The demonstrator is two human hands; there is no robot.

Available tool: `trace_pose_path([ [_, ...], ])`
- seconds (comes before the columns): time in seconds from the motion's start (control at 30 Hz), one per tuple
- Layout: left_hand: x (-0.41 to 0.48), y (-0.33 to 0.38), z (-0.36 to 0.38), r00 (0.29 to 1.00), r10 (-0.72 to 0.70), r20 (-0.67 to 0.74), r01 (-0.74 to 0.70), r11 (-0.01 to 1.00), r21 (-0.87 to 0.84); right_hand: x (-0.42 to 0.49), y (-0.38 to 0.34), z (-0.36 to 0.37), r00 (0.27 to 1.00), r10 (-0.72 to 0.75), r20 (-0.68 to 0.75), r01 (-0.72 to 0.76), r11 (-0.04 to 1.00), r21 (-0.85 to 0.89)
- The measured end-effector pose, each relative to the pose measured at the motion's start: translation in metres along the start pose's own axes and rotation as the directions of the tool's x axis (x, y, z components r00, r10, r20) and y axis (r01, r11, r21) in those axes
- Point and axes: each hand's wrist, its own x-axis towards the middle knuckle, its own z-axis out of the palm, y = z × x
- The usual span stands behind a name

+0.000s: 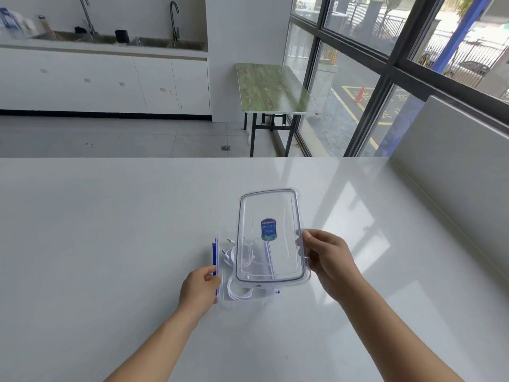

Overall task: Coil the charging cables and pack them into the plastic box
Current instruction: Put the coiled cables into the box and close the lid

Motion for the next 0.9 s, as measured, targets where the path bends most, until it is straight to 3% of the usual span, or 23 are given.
trace_pose_path([
  [0.17,0.012,-0.015,-0.002,0.995,-0.082,0.053,0.089,0.985,-0.146,0.024,0.044,0.012,0.978,0.2,0.062,-0.205,0.974,0.093],
  [0.37,0.013,-0.016,-0.003,0.987,-0.108,0.115,0.135,0.957,-0.258,0.051,0.076,0.017,0.958,0.287,-0.006,-0.287,0.958,0.031],
  [0.53,0.011,-0.016,-0.002,0.991,-0.069,0.115,0.099,0.956,-0.275,0.062,0.088,0.021,0.962,0.268,-0.054,-0.271,0.96,-0.072],
  [0.77,0.011,-0.017,-0.002,0.986,-0.111,0.125,0.147,0.932,-0.33,0.066,0.093,0.03,0.976,0.105,-0.19,-0.173,0.906,-0.387],
  [0.9,0.01,-0.017,0.002,0.995,-0.058,0.079,0.075,0.971,-0.225,0.064,0.093,0.033,0.98,0.07,-0.187,-0.157,0.849,-0.504],
])
